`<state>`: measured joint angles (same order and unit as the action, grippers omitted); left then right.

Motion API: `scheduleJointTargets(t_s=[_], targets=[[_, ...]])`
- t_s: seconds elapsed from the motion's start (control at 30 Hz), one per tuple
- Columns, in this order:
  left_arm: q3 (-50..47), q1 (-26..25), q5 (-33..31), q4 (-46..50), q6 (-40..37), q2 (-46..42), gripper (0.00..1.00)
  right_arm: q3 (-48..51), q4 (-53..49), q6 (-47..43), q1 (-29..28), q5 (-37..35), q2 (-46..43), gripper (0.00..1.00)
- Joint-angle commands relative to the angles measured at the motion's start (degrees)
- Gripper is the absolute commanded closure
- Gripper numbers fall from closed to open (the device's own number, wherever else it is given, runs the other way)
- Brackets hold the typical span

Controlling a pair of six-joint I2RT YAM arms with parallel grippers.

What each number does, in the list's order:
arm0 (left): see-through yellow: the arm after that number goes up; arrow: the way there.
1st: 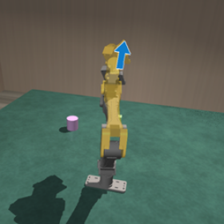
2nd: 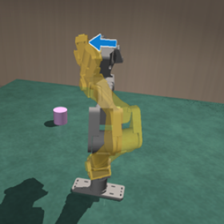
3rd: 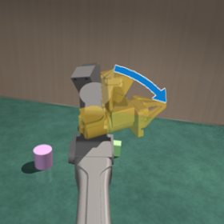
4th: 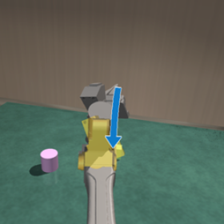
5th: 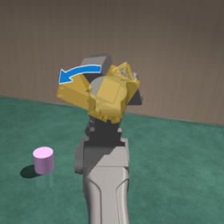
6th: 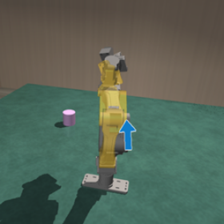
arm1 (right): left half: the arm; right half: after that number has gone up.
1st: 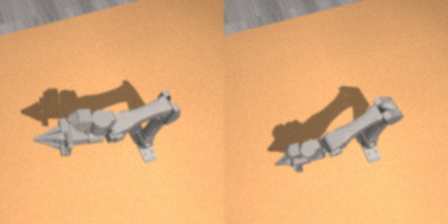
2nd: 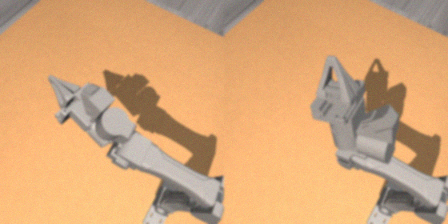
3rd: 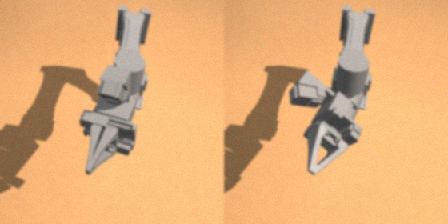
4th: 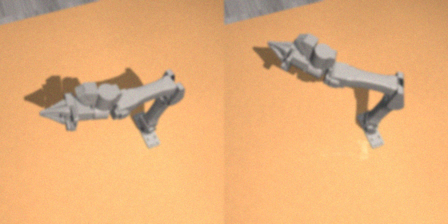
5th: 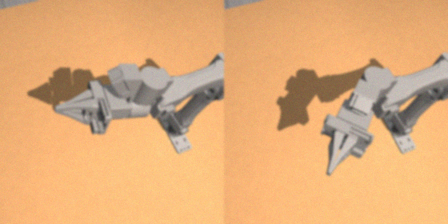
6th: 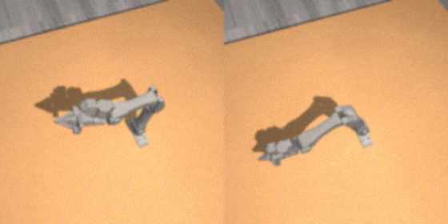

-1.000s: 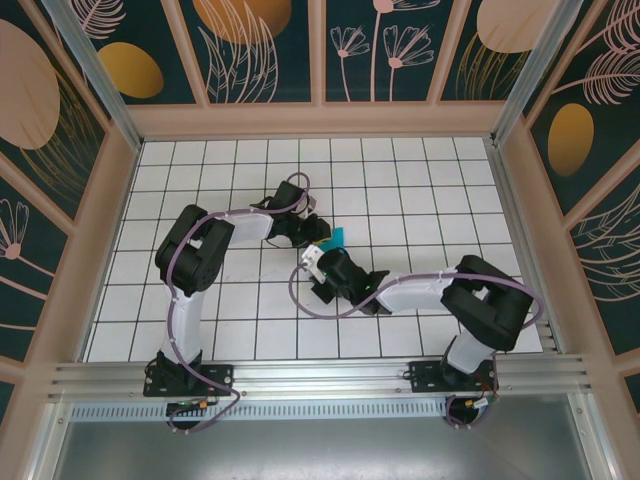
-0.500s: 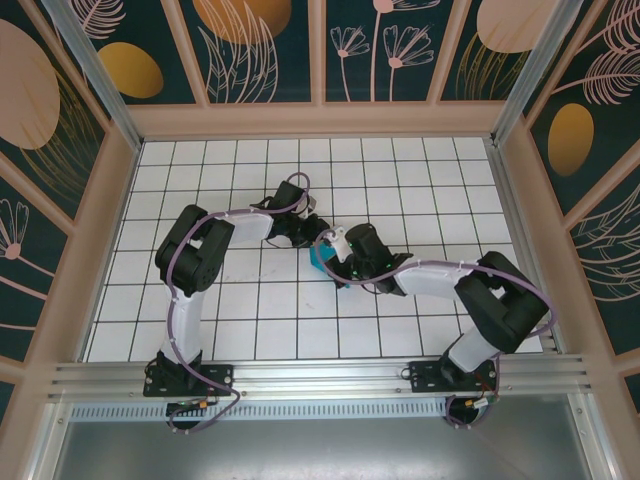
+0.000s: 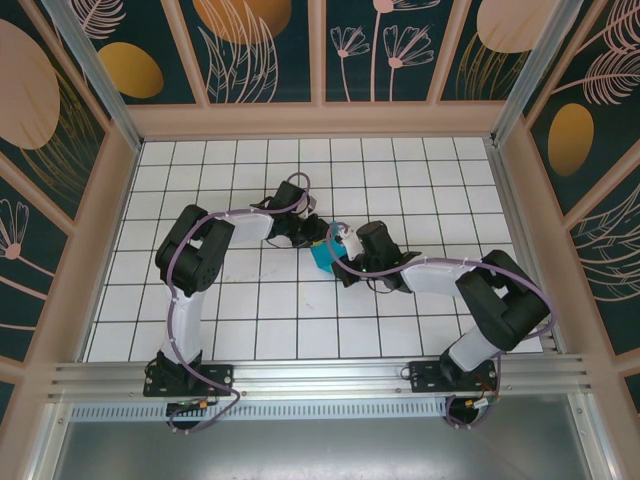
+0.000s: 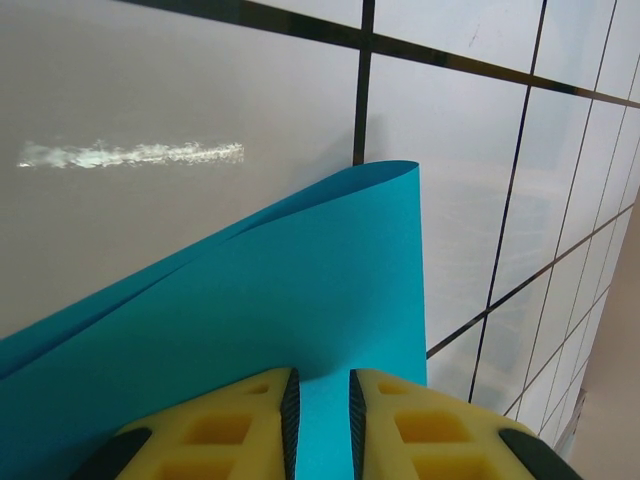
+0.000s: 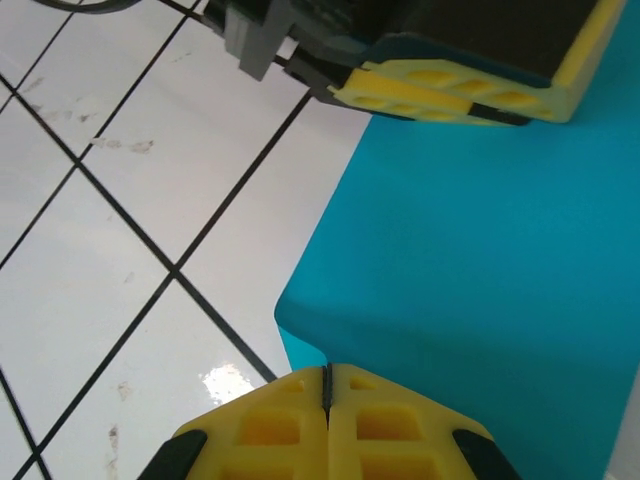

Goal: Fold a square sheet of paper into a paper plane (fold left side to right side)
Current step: Third fold the triangle at the center of the table.

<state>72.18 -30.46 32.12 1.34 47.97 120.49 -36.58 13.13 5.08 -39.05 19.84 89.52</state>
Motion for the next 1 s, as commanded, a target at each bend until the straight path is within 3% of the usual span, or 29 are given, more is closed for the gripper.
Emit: scheduleJointTargets(t_s=[0.0, 0.27, 0.4, 0.53, 0.97], targets=[[0.5, -0.4, -3.4, 2.6, -2.1, 3.1, 0.76, -0.2, 0.5, 0.3, 0.2, 5.6, 0.6, 1.00], [1.8, -0.4, -3.4, 4.3, -3.8, 3.1, 0.76, -2.7, 0.7, 1.2, -0.7, 11.1, 2.6, 1.00], [1.7, -0.4, -3.0, 4.3, -4.2, 2.5, 0.75, -4.1, 0.5, 1.5, -1.5, 11.1, 4.1, 1.00], [1.8, -0.4, -2.9, 5.0, -5.2, 0.0, 0.66, -4.4, 0.4, 1.5, -1.6, 10.2, 4.6, 1.00], [3.1, -0.3, -2.8, 6.7, -6.7, -7.7, 0.64, -3.8, 0.8, 2.7, -1.9, 9.6, 4.5, 1.00]])
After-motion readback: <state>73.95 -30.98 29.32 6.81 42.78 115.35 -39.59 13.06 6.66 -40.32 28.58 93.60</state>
